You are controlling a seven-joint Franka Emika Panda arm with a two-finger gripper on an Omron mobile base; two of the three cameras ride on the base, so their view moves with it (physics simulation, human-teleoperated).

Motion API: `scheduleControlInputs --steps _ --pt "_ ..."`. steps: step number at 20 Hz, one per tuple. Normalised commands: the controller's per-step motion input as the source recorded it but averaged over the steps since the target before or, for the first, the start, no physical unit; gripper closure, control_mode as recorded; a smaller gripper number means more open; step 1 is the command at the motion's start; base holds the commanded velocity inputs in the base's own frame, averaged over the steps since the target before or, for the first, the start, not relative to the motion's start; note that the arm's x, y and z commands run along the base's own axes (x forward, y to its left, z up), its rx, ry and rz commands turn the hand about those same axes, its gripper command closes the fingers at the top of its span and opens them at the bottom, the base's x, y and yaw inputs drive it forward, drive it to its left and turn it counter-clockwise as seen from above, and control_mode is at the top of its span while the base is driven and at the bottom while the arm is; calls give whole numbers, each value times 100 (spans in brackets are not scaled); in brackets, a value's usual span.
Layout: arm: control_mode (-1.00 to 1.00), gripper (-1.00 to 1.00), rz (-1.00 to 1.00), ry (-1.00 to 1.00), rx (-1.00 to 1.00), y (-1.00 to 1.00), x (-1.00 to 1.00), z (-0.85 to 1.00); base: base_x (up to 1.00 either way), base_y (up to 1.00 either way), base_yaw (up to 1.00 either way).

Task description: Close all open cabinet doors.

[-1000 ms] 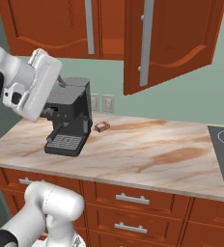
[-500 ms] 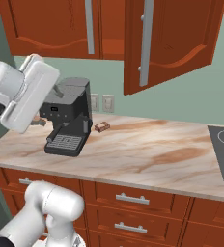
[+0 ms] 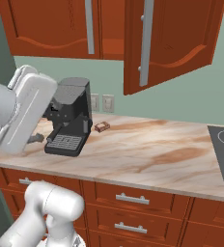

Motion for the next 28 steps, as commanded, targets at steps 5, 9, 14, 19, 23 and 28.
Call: scheduleControlInputs --steps 5,9,14,19,23,28 --pt "-100 -100 3 -10 0 -28 -47 7 0 0 0" --pt "-100 -100 -2 0 0 -23 -45 18 0 0 0" --pt "-100 -100 -2 0 0 -21 -13 20 0 0 0" --pt "-100 -100 -1 3 0 -35 -1 16 0 0 0" --pt "-100 -100 0 9 -2 -32 12 2 0 0 0" --pt "-100 -100 1 1 -3 -30 14 0 0 0 0"
